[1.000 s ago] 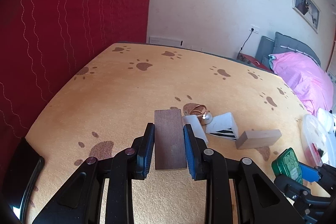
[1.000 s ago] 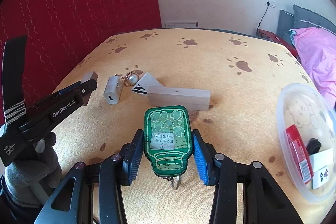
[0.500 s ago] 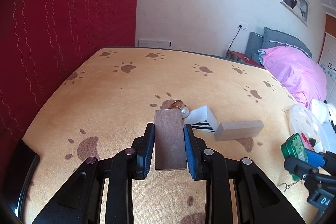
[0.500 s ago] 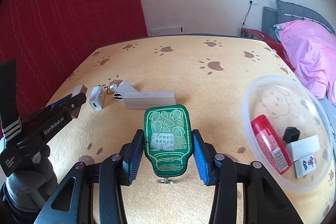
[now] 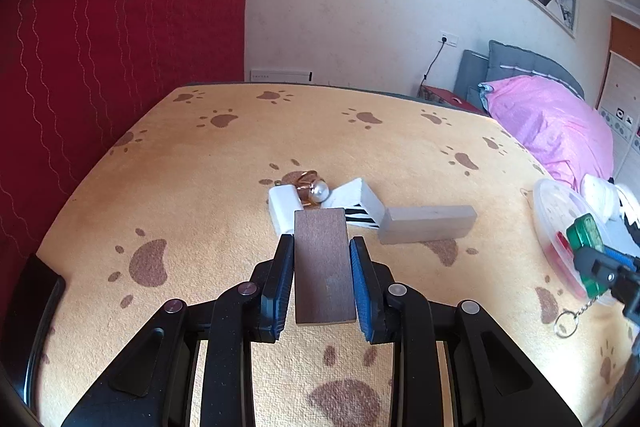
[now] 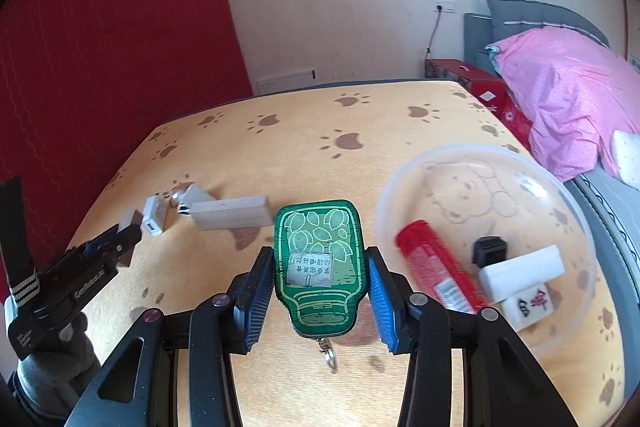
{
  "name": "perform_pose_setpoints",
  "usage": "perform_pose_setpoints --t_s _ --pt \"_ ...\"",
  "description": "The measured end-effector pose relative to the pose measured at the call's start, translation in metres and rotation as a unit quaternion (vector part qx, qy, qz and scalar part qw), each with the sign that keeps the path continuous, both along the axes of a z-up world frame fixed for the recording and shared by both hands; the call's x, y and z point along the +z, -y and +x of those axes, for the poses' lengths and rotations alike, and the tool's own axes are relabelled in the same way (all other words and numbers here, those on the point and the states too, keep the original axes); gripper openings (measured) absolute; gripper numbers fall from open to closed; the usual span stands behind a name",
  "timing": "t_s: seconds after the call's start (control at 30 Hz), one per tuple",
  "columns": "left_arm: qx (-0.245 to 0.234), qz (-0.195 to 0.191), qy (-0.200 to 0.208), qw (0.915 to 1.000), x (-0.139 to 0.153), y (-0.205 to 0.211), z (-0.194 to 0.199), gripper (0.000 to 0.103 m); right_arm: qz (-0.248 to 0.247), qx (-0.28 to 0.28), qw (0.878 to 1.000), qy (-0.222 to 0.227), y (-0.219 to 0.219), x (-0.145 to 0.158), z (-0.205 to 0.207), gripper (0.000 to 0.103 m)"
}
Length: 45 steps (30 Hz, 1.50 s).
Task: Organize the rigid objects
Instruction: 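Carry the green keychain tag into the clear bowl and open the right gripper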
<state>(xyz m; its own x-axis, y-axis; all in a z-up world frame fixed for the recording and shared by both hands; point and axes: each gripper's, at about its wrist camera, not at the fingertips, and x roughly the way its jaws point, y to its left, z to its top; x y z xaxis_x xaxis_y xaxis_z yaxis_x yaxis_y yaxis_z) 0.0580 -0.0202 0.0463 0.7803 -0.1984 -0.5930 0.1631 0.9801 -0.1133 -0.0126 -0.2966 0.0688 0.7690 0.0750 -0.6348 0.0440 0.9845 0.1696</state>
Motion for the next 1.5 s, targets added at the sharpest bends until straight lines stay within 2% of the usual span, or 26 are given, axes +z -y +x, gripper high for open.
perform_pose_setpoints --t_s 0.3,0.63,0.77,0.8,1.07,1.5 --pt "-0.020 0.004 -0.010 0.9998 0.000 0.020 -0.007 0.028 0.012 -0.055 0.998 0.008 0.048 0.000 -0.007 0.047" --pt "-0.042 0.019 -0.006 0.9989 0.008 0.047 -0.013 0.028 0.017 -0.092 0.996 0.009 0.088 -0.009 -0.003 0.048" --pt "-0.051 0.026 -0.004 0.9983 0.011 0.058 -0.014 0.028 0.022 -0.109 0.994 0.012 0.103 -0.013 -0.005 0.061" --pt "-0.054 0.028 -0.004 0.9982 0.012 0.062 -0.014 0.028 0.023 -0.111 0.994 0.012 0.106 -0.014 -0.006 0.061" --pt "-0.079 0.041 -0.003 0.9960 0.015 0.092 -0.018 0.028 0.024 -0.113 0.993 0.010 0.124 -0.019 -0.019 0.062" --pt "-0.126 0.055 -0.007 0.9905 0.019 0.139 -0.025 0.028 0.003 -0.069 0.997 -0.020 0.125 -0.033 -0.033 0.066"
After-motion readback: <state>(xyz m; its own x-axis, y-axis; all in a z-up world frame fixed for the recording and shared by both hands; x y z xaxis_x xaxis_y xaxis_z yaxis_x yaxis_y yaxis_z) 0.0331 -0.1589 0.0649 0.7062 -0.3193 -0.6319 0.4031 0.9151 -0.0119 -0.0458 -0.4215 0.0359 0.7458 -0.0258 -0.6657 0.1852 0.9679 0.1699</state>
